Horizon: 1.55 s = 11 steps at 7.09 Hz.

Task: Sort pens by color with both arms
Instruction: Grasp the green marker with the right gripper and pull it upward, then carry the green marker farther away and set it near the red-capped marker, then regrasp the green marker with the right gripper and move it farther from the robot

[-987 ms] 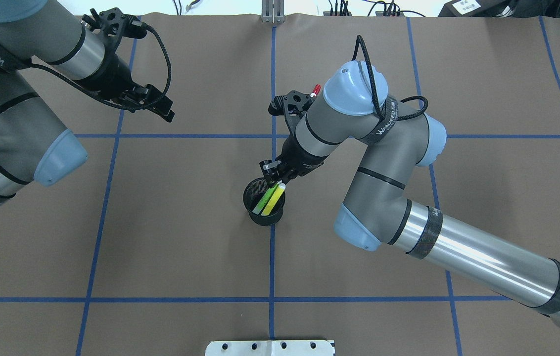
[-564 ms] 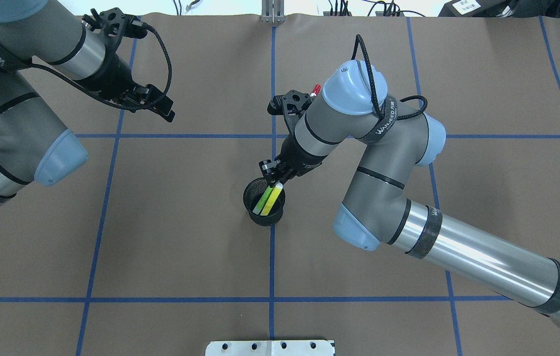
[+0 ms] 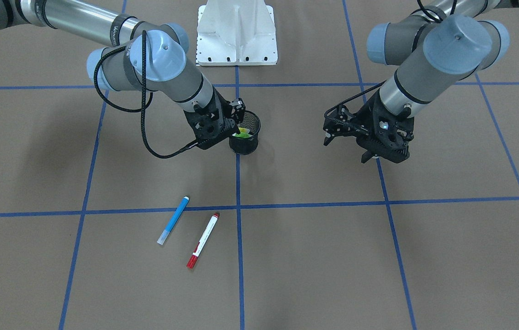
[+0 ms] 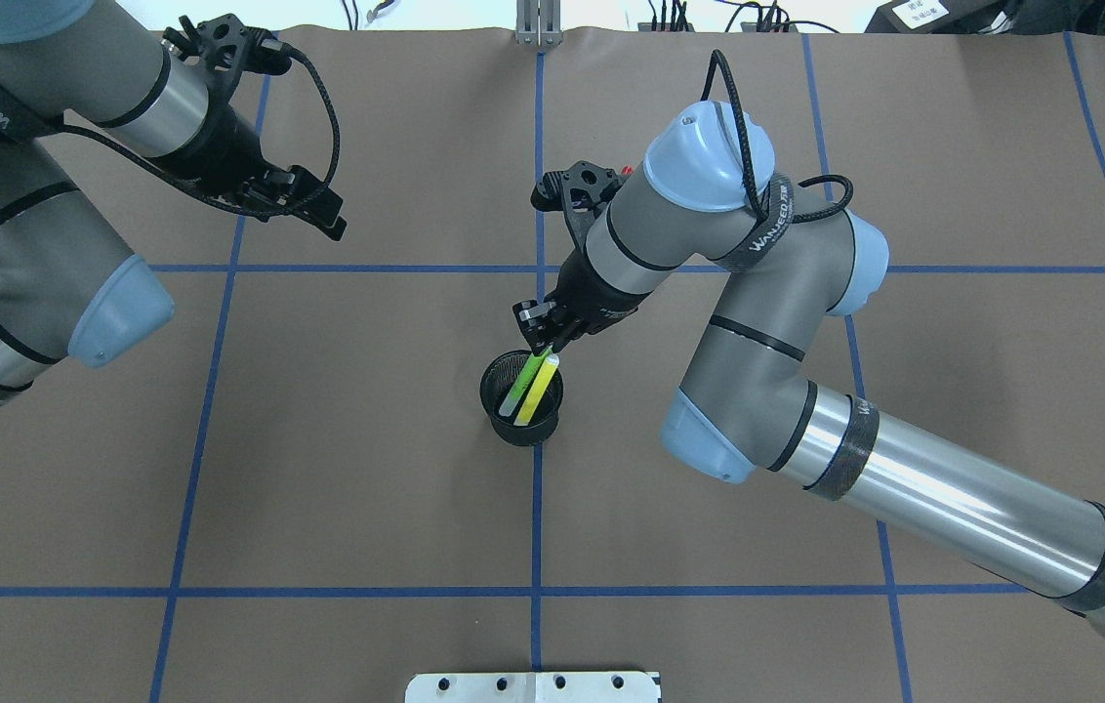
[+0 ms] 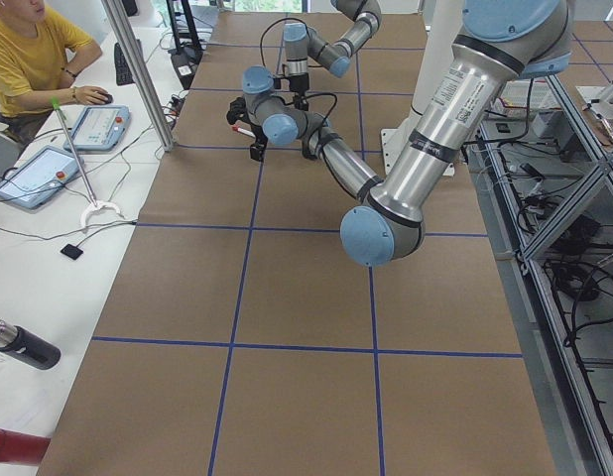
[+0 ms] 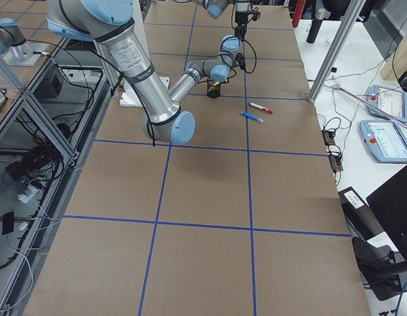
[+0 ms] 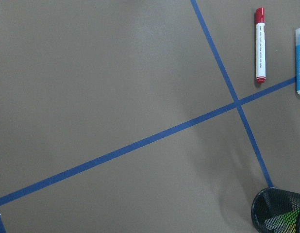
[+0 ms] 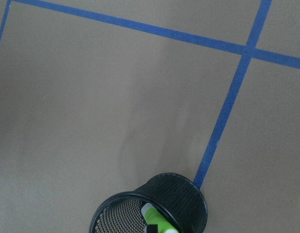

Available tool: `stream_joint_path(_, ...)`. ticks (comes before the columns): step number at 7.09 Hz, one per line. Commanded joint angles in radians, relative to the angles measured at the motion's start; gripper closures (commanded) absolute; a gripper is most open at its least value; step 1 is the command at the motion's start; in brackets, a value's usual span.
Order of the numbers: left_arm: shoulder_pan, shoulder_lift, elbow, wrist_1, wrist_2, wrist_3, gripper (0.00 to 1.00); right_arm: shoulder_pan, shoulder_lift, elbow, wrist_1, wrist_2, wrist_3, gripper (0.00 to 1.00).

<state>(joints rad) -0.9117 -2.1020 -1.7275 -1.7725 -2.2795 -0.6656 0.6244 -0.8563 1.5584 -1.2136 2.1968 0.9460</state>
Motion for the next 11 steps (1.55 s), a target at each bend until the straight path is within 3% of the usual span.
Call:
stream_joint_path(1, 0.001, -0.003, 0.000, 0.002, 0.000, 0.000, 0.01, 0.026, -0.001, 0.034, -0.001, 0.006, 0.000, 0.88)
stream_joint_path(3, 0.001, -0.003, 0.002, 0.001, 0.000, 0.000, 0.01, 0.055, 0.002, 0.103, -0.024, 0.003, 0.010, 1.00)
stream_joint_path(5, 0.001, -0.003, 0.002, -0.001, 0.000, 0.000, 0.01, 0.099, 0.008, 0.253, -0.182, -0.006, 0.115, 1.00)
stream_joint_path(6, 0.001, -0.001, 0.002, -0.001, 0.000, 0.000, 0.01, 0.124, 0.013, 0.267, -0.187, -0.032, 0.217, 1.00)
stream_joint_path(9, 0.001, -0.001, 0.000, -0.004, 0.000, 0.000, 0.01, 0.114, 0.017, 0.243, -0.192, -0.315, 0.321, 1.00)
stream_joint_path(11, 0.001, 0.005, 0.000, -0.005, 0.000, 0.001, 0.01, 0.014, 0.043, 0.145, -0.188, -0.656, 0.370, 1.00)
